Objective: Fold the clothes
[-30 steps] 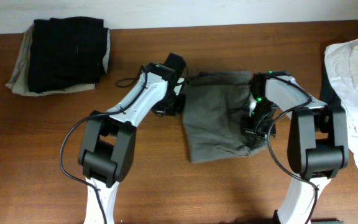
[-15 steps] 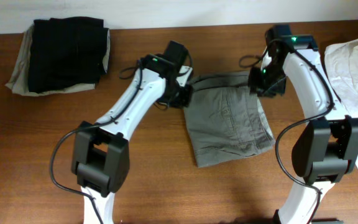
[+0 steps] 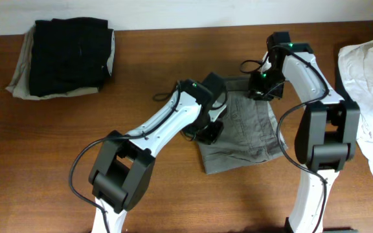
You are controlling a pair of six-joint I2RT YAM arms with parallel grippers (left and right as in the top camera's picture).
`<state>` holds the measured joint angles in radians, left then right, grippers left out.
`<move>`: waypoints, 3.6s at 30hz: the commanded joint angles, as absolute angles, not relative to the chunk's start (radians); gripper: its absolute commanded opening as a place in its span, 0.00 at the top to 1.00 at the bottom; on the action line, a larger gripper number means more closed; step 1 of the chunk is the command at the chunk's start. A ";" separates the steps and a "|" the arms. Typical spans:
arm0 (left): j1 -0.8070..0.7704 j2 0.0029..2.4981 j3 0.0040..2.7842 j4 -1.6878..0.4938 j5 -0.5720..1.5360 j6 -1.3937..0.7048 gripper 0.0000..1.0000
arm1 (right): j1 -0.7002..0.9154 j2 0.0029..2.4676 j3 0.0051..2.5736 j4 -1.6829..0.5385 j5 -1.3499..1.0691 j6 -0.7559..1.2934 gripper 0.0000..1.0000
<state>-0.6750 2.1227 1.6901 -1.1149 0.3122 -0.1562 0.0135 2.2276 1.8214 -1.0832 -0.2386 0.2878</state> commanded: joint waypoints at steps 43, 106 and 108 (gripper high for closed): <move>-0.663 2.082 1.552 -0.973 0.327 -0.108 1.00 | 0.018 1.850 1.661 -1.589 -0.161 0.297 0.96; -0.518 2.236 1.454 -0.586 0.614 -0.289 0.01 | -0.085 1.734 1.382 -1.193 -0.297 0.266 0.01; -0.528 2.259 1.454 -0.529 0.594 -0.299 0.26 | -0.085 1.734 1.382 -1.194 -0.297 0.266 0.01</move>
